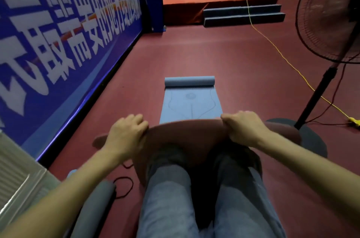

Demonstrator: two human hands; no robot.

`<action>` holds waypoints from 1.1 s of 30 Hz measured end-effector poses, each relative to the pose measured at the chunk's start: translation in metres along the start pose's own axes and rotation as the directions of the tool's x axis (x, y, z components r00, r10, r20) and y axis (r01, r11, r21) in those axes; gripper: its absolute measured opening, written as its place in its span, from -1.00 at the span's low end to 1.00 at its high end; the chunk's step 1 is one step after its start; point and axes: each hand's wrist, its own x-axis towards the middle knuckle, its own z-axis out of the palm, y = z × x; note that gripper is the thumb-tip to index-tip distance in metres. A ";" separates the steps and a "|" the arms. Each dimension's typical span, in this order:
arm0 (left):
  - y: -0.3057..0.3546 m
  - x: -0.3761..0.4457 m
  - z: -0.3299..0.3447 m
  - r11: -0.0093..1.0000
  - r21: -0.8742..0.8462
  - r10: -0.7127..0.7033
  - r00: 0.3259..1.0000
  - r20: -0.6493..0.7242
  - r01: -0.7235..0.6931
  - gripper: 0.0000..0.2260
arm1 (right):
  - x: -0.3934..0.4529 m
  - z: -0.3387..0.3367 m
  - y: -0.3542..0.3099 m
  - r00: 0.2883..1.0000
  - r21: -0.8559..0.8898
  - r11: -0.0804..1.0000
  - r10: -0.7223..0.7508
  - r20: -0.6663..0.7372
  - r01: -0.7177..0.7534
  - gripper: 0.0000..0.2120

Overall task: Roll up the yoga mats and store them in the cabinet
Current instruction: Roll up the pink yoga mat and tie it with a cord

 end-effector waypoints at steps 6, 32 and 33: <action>0.005 0.008 -0.084 1.000 0.001 0.024 0.973 -0.231 -0.024 -0.82 | -0.052 -0.051 0.007 0.885 0.026 0.991 -0.104 -0.453 0.130 -0.75; 0.129 -0.222 -0.080 0.848 -0.364 -0.286 0.911 0.298 0.385 -0.53 | -0.274 0.054 -0.093 0.960 0.578 0.811 0.086 -0.266 0.088 -0.70; 0.121 -0.220 -0.082 0.833 -0.347 -0.329 0.890 0.315 0.431 -0.52 | -0.273 0.047 -0.096 0.953 0.548 0.825 0.042 -0.299 0.136 -0.73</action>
